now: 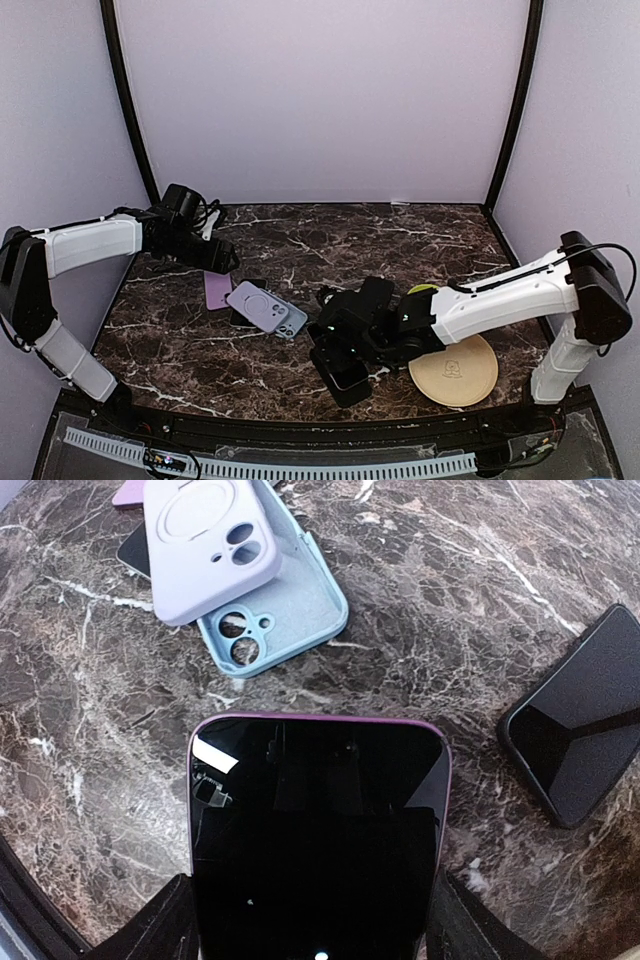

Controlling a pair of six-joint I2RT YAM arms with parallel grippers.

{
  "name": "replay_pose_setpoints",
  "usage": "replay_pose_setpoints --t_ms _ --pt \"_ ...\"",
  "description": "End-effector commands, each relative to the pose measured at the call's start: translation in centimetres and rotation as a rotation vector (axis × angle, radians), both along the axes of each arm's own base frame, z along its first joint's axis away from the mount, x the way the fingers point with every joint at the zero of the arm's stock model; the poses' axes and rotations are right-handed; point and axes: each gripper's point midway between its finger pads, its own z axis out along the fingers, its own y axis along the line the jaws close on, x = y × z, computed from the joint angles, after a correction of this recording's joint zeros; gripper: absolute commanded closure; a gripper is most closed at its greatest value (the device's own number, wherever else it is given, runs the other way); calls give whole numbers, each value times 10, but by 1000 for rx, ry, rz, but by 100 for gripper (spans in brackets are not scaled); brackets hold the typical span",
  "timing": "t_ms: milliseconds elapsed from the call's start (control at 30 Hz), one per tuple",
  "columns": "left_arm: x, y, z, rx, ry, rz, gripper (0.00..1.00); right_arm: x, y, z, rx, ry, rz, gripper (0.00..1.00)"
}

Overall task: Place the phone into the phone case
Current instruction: Move the phone to the phone case.

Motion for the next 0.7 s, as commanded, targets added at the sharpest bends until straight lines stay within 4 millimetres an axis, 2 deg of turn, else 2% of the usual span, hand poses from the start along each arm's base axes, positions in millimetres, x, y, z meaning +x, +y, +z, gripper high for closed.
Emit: replay_pose_setpoints --t_ms 0,367,667 --pt "-5 -1 5 -4 -11 -10 19 -5 8 11 75 -9 -52 93" --pt "-5 -2 1 -5 1 -13 19 -15 1 -20 17 36 -57 94" --pt "-5 -2 -1 -3 6 -16 19 -15 4 -31 -46 28 -46 95"
